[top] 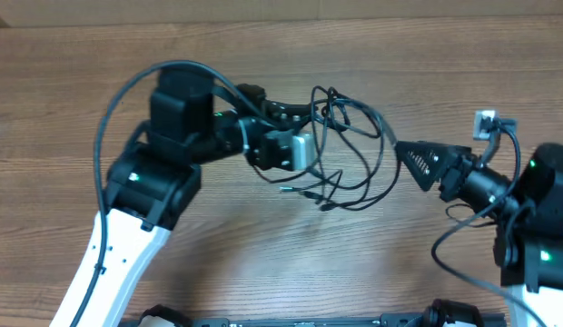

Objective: Untangle cables

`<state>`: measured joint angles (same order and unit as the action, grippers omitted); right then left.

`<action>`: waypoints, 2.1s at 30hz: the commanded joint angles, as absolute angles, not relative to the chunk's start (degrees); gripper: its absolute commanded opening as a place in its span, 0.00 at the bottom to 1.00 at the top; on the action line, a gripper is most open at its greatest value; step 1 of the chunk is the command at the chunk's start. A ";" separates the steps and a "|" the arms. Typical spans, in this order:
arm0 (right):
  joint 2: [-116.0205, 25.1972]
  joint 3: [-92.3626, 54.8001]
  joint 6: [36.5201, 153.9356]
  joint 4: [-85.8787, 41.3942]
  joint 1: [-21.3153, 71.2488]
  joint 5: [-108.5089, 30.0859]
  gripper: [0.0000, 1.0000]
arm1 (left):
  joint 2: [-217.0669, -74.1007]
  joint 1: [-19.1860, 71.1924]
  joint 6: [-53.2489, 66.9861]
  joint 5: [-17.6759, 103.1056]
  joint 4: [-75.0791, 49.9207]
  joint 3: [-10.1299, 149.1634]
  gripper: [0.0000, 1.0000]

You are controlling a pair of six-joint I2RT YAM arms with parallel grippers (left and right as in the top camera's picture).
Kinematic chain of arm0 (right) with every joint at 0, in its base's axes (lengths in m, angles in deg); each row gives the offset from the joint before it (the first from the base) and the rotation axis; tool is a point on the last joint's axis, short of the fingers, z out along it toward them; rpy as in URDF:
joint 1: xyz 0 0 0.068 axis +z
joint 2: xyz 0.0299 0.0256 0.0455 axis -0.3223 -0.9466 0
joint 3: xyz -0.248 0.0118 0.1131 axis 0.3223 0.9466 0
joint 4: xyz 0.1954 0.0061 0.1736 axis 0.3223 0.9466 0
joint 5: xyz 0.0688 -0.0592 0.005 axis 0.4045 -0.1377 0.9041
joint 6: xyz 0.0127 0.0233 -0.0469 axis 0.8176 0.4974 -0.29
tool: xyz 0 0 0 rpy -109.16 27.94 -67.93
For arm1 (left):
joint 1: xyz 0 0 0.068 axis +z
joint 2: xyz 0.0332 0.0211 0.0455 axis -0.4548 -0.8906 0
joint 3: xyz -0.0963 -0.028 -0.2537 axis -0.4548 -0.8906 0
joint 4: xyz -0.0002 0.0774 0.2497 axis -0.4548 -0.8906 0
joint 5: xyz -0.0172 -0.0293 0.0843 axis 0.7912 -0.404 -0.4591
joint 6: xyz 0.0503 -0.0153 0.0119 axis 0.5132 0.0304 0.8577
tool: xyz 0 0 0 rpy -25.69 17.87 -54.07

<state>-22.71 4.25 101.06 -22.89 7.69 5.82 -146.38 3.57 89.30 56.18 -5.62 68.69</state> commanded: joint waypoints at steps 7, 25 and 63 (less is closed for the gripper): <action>-18.04 4.00 96.87 -23.41 7.43 5.52 0.83 | -150.05 6.67 93.63 81.60 -5.38 69.47 0.04; -18.17 4.00 96.06 -28.59 7.49 23.68 0.86 | -156.72 4.16 102.94 99.43 -2.19 69.47 0.04; -18.15 4.00 95.84 -30.52 7.54 37.01 0.04 | -156.76 -3.71 100.38 90.89 8.22 69.47 0.04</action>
